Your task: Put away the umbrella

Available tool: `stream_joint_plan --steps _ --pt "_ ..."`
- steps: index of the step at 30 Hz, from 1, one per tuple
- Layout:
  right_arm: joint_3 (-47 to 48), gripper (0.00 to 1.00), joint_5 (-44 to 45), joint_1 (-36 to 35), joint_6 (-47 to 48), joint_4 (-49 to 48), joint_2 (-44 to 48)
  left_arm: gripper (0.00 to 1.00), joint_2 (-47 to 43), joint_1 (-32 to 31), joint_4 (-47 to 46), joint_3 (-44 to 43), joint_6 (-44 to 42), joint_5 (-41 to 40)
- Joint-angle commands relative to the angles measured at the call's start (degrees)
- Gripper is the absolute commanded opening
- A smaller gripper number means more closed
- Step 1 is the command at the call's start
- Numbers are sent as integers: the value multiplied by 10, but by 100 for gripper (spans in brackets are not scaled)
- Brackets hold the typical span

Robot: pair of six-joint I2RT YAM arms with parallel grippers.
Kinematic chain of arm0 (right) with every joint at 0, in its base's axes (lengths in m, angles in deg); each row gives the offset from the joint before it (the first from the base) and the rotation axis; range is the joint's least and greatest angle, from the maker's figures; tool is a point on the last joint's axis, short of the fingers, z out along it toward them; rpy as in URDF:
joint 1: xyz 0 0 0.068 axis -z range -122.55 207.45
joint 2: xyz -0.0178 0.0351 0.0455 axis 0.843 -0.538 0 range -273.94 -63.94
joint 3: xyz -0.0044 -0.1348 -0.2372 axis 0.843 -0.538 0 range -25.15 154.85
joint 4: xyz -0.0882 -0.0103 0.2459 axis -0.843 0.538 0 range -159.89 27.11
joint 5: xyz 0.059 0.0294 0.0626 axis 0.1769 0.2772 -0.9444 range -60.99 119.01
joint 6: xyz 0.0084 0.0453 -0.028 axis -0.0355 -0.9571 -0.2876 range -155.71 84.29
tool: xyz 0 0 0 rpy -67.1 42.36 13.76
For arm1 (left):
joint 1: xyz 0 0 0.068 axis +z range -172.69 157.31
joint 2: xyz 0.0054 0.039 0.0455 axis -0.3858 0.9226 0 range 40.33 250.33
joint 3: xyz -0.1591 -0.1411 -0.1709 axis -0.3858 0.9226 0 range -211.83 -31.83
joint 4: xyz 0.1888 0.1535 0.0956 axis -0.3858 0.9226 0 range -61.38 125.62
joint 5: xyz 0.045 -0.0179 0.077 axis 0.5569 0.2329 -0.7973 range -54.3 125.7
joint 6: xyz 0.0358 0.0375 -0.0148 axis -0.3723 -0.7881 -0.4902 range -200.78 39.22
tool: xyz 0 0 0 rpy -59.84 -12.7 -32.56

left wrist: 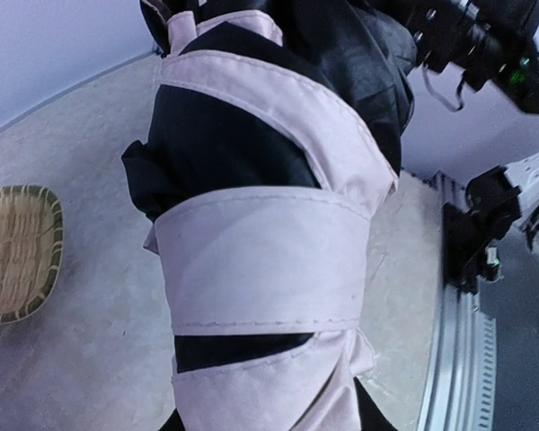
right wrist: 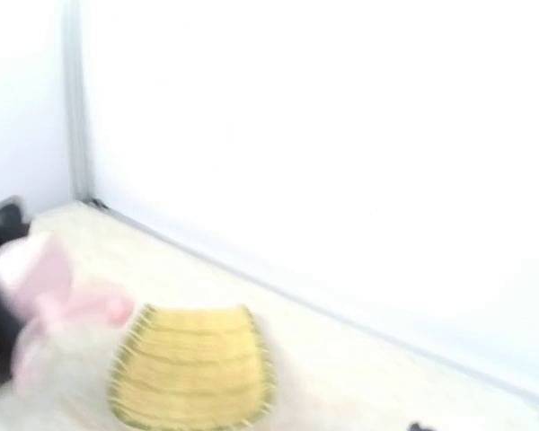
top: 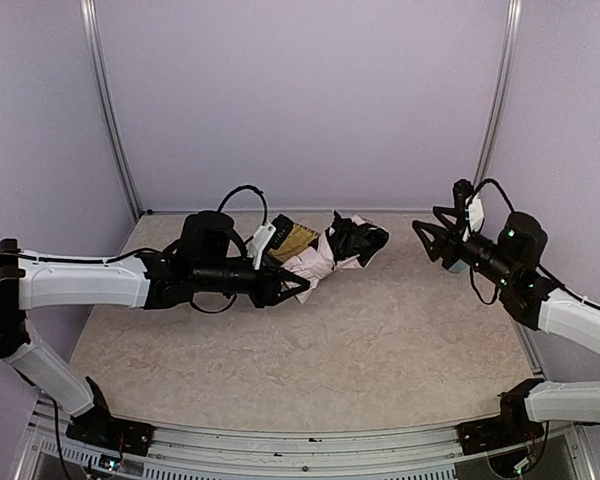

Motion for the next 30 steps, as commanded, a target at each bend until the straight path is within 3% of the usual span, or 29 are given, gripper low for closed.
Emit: stream_joint_plan --steps 1,3,7,11,18,22,24,27,30 --pt "74 65 24 9 43 171 4 0 27 -32 177 -53 -168 -132" --pt "98 66 4 10 52 207 -8 0 45 -43 199 -56 -202 -130" --pt "128 64 -100 9 57 247 -47 0 66 -65 150 -36 -271 -114" --pt "140 62 -181 7 48 255 -83 0 133 -91 152 -75 -357 -137" --pt "156 61 -205 -3 48 270 -123 0 265 -108 183 -178 -458 -153" --pt "163 61 -205 -5 46 285 -138 0 289 -115 186 -195 -486 -149" --pt "162 61 -205 -5 42 285 -144 0 289 -126 170 -184 -501 -184" --pt "153 61 -227 -10 39 283 -156 0 269 -159 72 -111 -546 -310" --pt "161 61 -248 -21 58 309 -175 0 231 -189 -171 12 -631 -442"
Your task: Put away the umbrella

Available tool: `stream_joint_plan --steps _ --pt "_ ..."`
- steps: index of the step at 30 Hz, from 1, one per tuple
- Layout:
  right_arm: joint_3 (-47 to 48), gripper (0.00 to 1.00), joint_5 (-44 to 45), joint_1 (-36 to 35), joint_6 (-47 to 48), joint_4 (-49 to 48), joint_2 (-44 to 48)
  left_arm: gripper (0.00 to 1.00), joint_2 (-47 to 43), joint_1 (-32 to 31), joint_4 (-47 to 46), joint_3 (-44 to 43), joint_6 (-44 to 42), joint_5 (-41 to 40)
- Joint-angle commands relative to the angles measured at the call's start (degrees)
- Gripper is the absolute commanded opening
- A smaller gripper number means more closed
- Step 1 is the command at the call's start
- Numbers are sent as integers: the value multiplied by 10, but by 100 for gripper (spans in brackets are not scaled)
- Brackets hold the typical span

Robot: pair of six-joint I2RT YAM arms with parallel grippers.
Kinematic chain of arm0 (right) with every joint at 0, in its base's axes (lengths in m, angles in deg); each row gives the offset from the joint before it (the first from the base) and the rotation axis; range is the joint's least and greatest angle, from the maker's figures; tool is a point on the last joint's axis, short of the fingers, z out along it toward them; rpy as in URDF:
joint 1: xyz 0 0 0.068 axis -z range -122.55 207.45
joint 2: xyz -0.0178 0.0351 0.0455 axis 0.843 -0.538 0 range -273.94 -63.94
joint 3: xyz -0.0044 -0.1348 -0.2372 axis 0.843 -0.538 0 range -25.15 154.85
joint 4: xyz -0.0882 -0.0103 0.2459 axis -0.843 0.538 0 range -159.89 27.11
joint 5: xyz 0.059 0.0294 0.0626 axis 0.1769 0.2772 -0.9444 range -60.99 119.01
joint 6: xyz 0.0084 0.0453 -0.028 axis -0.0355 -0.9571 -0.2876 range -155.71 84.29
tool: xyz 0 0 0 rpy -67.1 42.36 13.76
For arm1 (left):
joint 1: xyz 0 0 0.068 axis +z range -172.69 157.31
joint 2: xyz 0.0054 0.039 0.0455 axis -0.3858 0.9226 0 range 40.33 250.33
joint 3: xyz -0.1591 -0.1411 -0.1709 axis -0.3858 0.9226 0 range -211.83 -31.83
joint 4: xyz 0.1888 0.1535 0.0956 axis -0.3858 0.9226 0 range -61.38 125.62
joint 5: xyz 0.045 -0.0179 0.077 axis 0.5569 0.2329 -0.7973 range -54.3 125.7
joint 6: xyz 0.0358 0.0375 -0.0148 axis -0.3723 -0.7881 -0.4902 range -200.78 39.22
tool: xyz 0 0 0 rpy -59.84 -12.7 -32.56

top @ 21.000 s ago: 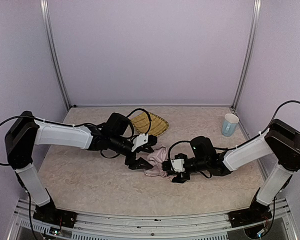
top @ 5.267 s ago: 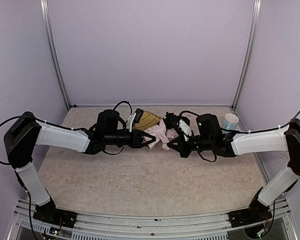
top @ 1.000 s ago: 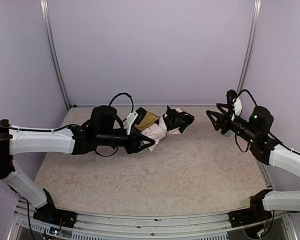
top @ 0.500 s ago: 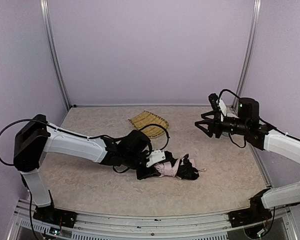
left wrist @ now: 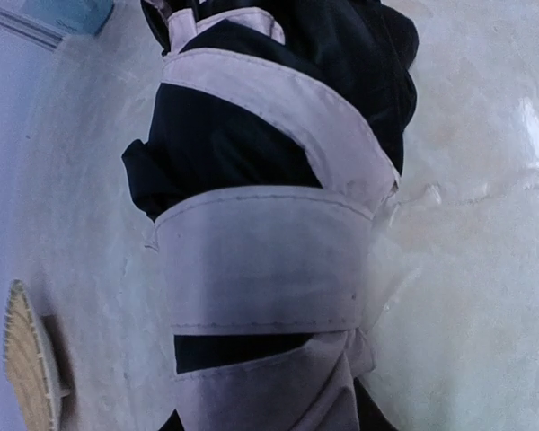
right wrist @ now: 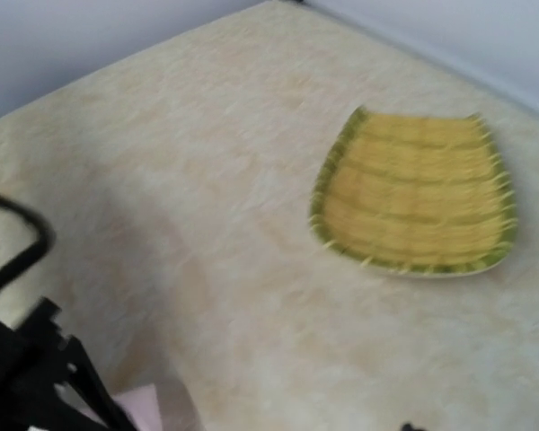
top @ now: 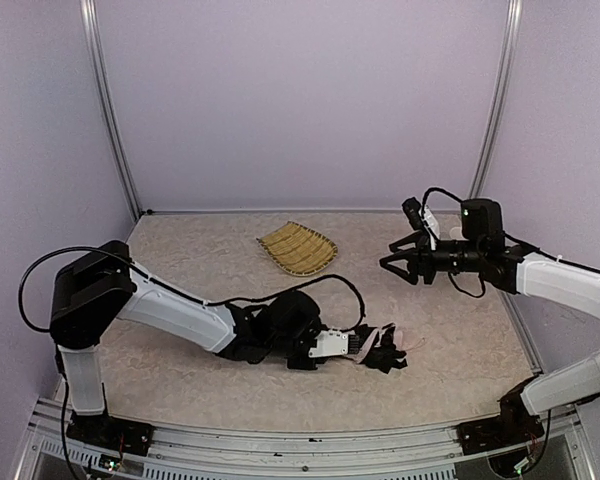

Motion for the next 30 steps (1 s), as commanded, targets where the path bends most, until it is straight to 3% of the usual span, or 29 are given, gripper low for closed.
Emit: stream_joint_plan --steps 1,3,5,10,12,13,15,16,17,18,23,30 --pt "19 62 -50 -17 21 47 -31 0 -45 -47 -332 154 -159 -209" --pt "36 63 -70 -20 32 74 -59 0 -39 -58 -422 182 -225 -243" --pt "56 65 -75 -33 45 105 -88 0 -28 -68 -448 189 -259 -253" --pt "99 77 -45 -108 117 209 -170 5 6 -85 -476 197 -266 -257" --pt "107 78 -28 -128 131 238 -196 12 10 -88 -467 196 -251 -259" --pt "108 77 -21 -133 134 244 -205 20 9 -87 -457 196 -240 -260" --pt "107 78 -4 -137 129 245 -216 51 6 -87 -442 200 -217 -258" --pt "106 77 3 -137 128 242 -218 62 3 -87 -435 203 -206 -257" --pt "105 77 12 -137 127 240 -219 91 -2 -87 -420 203 -193 -253" --pt "105 77 21 -138 127 238 -219 98 -8 -87 -394 201 -178 -247" --pt "108 77 75 -155 144 237 -223 99 -59 -84 -211 175 -40 -176" --pt "133 78 94 -204 185 252 -268 99 -159 -32 -99 186 120 -3"
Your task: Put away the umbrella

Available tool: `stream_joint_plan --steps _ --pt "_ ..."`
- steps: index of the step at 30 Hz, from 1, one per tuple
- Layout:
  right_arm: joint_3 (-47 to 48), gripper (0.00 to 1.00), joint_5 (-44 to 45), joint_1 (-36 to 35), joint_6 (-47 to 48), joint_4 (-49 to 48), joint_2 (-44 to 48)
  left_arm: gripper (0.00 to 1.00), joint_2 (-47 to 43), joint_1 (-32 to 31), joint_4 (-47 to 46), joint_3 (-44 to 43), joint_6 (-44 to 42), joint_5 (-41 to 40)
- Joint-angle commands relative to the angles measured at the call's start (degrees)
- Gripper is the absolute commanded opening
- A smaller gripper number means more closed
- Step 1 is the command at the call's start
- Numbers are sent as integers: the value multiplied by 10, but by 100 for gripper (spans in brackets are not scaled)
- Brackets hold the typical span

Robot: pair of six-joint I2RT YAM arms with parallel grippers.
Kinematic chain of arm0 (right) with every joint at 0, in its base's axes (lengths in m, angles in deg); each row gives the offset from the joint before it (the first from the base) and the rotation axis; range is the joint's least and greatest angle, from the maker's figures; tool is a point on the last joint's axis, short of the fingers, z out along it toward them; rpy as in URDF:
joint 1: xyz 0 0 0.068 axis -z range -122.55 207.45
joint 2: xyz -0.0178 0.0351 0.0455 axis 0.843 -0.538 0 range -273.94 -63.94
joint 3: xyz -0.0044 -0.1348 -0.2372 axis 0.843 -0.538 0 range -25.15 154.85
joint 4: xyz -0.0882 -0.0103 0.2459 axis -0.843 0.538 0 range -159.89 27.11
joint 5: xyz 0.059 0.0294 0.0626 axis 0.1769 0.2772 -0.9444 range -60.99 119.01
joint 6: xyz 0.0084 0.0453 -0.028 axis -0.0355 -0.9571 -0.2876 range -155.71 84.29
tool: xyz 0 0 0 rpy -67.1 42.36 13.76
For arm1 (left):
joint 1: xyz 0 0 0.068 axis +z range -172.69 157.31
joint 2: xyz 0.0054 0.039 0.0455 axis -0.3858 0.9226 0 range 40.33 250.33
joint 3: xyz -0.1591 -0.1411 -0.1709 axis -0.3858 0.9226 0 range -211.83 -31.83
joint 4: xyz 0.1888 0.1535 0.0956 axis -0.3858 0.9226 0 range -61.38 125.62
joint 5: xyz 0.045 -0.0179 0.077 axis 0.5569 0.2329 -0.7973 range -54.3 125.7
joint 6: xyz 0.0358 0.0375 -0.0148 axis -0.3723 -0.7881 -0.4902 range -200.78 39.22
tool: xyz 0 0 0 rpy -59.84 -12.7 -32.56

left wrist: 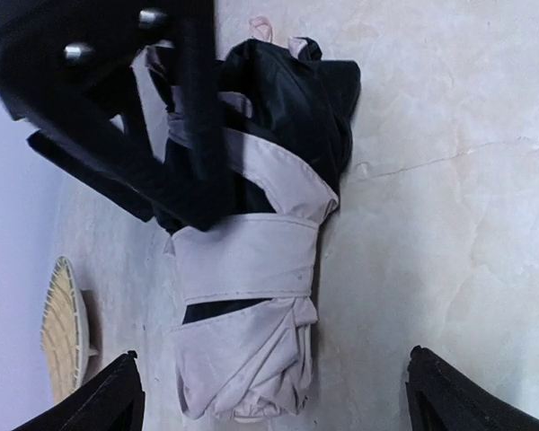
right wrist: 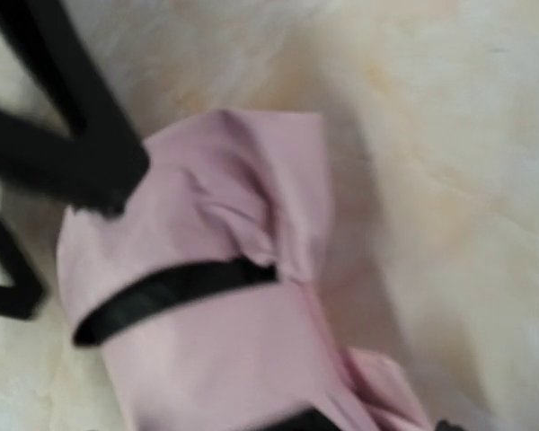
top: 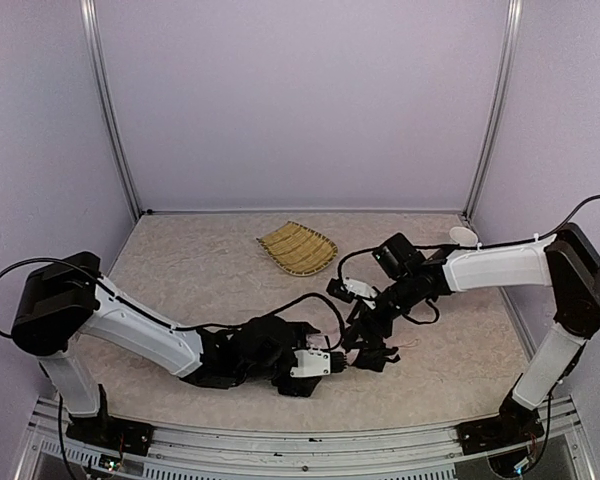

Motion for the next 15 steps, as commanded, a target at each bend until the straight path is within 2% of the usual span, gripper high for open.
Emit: stream_joint_plan --steps 1,5,8,11,13,15 --pt "34 78 34 -33 41 28 -39 99 -78 50 79 6 143 142" --pt "59 77 63 -45 51 52 -82 99 -148 101 58 45 202 209" --pt "69 69 66 -47 53 62 -102 99 -193 130 30 75 228 230" --pt "68 56 71 -49 58 64 -99 99 -223 142 15 96 233 222" --pt "66 42 79 -49 62 60 -89 99 -235 149 13 104 237 219" --pt "68 32 94 -49 64 57 -78 99 -244 157 7 110 240 214"
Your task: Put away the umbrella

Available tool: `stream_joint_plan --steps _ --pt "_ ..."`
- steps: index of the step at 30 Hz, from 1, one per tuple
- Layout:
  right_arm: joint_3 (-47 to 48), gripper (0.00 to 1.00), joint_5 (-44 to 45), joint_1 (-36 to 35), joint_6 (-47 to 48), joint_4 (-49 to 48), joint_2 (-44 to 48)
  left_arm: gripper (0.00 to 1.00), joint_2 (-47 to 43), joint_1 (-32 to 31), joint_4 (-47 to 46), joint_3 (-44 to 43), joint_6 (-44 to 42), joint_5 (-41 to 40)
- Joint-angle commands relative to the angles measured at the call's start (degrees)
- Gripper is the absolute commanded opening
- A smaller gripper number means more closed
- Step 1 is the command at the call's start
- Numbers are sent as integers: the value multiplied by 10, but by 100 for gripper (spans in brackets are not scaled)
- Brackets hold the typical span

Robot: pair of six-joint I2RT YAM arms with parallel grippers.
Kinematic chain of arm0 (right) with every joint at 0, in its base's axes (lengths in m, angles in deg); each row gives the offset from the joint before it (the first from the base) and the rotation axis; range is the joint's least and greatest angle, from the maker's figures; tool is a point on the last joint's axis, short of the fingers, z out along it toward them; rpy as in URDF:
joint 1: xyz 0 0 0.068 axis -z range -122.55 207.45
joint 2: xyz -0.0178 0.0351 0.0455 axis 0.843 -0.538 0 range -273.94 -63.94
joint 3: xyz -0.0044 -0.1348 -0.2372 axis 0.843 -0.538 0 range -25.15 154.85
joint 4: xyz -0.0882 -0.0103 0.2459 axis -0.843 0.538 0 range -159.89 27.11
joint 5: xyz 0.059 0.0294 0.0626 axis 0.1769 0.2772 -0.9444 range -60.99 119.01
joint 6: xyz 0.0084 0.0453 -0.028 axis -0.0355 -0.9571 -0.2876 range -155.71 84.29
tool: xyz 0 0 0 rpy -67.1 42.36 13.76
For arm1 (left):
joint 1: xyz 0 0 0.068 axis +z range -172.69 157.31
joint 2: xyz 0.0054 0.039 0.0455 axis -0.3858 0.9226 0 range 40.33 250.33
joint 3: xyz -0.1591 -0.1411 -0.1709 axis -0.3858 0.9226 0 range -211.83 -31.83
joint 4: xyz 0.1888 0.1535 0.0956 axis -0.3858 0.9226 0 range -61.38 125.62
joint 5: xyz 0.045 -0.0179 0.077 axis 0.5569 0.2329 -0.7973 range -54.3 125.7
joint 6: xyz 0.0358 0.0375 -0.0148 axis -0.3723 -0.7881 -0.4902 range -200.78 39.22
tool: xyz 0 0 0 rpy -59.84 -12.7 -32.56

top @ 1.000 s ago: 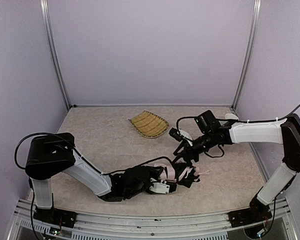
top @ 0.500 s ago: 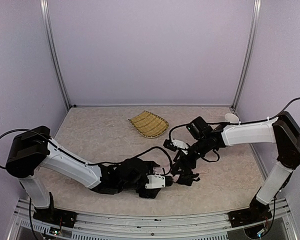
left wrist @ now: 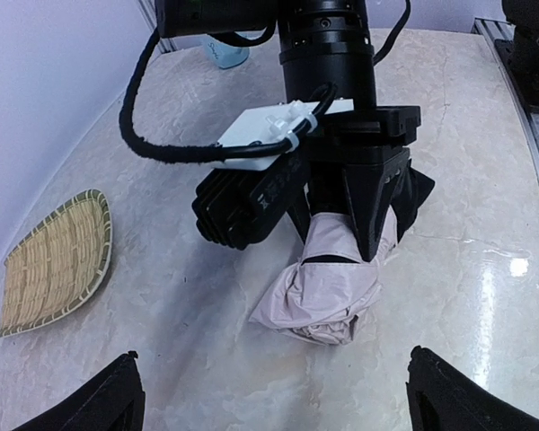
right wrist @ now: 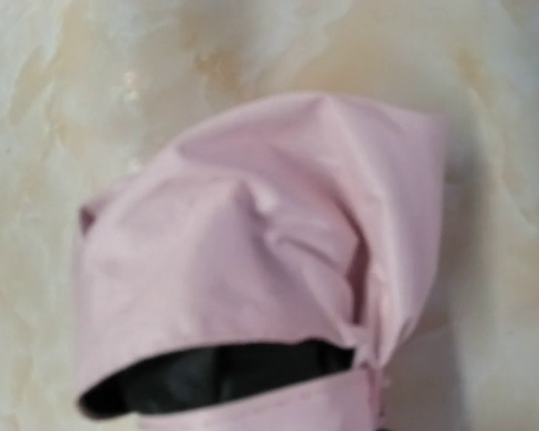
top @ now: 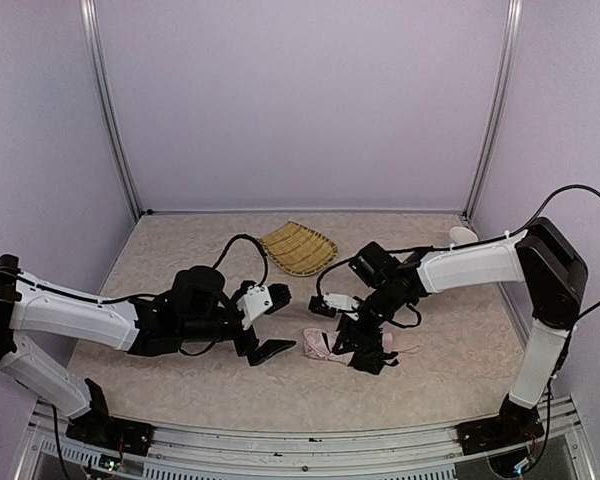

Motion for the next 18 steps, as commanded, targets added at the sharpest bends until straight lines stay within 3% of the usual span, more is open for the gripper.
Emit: stream_joint_plan --steps 1,6,13,18 --pt "5 30 62 -3 11 15 15 99 -25 15 -28 19 29 9" --pt "-5 22 174 9 -22 -27 57 99 -41 23 -42 31 33 -22" --pt "-23 26 549 24 -75 -134 85 99 -48 29 -47 37 32 -79" --pt "-52 30 623 -4 -158 -160 52 99 -49 30 -52 38 29 -115"
